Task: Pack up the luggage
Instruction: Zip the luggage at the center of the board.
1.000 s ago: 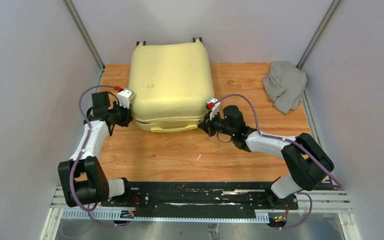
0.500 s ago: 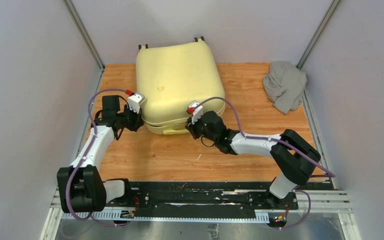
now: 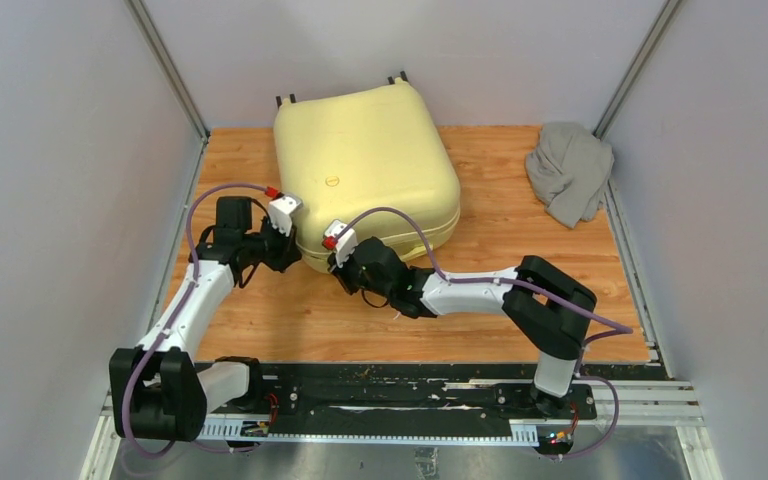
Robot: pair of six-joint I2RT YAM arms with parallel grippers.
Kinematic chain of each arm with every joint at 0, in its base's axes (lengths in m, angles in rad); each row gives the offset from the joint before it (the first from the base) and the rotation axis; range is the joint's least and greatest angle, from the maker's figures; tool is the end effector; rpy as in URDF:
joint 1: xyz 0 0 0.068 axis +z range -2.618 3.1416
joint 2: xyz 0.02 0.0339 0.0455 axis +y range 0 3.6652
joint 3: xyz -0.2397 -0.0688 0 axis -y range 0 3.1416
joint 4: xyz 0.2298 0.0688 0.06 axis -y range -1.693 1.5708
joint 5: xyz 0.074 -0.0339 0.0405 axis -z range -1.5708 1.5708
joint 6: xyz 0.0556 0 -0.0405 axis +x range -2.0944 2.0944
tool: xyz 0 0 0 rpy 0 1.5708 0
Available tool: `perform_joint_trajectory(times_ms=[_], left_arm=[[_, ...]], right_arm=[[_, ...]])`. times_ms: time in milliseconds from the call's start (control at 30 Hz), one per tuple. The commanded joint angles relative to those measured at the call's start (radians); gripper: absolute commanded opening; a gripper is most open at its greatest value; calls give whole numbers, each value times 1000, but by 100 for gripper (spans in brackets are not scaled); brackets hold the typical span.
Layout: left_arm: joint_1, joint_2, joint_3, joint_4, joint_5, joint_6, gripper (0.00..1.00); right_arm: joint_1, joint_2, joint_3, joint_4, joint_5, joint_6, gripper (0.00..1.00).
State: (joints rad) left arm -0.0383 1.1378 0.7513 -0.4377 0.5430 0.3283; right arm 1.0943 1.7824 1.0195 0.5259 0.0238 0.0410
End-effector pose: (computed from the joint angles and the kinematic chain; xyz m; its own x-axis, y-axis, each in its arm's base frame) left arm 0.2362 -0.0378 0.2108 -0.5707 0.2981 -0.7652 0.5995 0.7881 -0.1400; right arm 0.1864 0.3583 0.2020 -0.1436 -0.1888 -0.9715 -0.8726 0.4872 0.0343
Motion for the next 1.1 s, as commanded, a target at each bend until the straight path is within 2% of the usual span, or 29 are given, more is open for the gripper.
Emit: perform_joint_trajectory(times_ms=[0, 67, 167, 333, 500, 633, 833, 967, 1067], left_arm=[[-32, -37, 19, -4, 145, -18, 6], [-31, -41, 42, -48, 147, 2, 6], [-22, -50, 93, -122, 129, 41, 12], [98, -41, 220, -231, 171, 86, 34], [204, 38, 324, -261, 142, 153, 36], [238, 152, 374, -195, 72, 109, 35], [241, 287, 411, 44, -44, -55, 35], [238, 362, 447, 165, -87, -155, 35], [235, 401, 430, 230, -123, -161, 33]], right_arm=[[71, 11, 19, -29, -106, 6, 2], [59, -29, -25, -27, -63, 30, 11], [-3, -130, -117, -38, -7, 128, 30], [-150, -392, -262, -100, 49, 274, 49], [-304, -588, -259, -264, 65, 326, 52], [-447, -654, -199, -448, 133, 410, 52], [-613, -641, -208, -598, 144, 549, 52], [-679, -604, -216, -605, 182, 610, 52], [-765, -544, -173, -587, 225, 611, 51]])
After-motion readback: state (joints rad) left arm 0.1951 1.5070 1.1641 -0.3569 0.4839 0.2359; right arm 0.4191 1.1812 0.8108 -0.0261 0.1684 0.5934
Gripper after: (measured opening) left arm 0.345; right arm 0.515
